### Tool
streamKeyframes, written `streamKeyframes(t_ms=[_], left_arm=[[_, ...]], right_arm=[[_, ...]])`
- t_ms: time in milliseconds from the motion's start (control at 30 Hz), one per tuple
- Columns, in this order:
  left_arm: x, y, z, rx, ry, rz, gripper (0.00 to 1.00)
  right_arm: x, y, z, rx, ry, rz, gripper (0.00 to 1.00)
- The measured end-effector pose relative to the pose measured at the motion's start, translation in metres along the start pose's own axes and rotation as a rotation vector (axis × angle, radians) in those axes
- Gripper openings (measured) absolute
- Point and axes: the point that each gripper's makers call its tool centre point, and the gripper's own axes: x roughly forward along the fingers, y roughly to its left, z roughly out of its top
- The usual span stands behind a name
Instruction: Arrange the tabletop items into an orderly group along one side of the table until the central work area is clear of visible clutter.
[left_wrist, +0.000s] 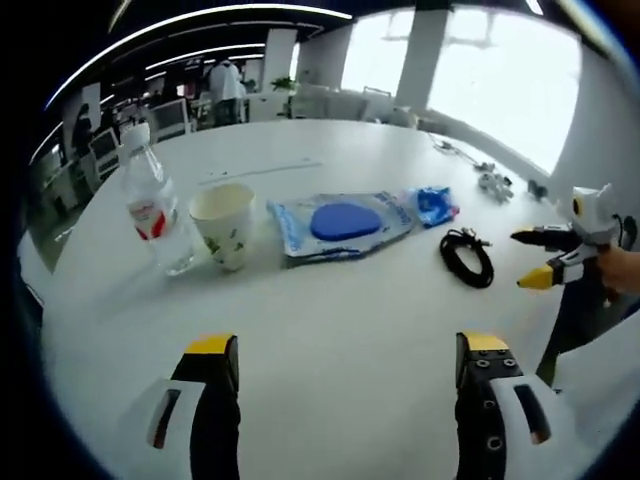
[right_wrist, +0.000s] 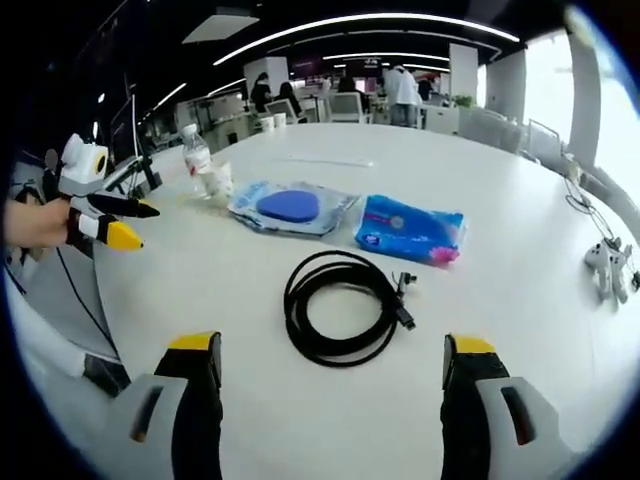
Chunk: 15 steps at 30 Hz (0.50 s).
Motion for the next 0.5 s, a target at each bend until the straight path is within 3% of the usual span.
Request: streamKeyframes(t_ms=[333, 500], left_arm=[[-0.021, 0.023, -0.019, -0.046, 0.005, 0.043, 0.85], [-0.032, 0.036, -0.024, -0.012, -0.003, 0.083, 0.83]], right_arm=[[-0.012, -0.007, -0.008, 0.007, 0.007, -0.016, 0.89], [-0.019, -0.011, -0.011, 0.02, 0.007, -0.024, 0.89]])
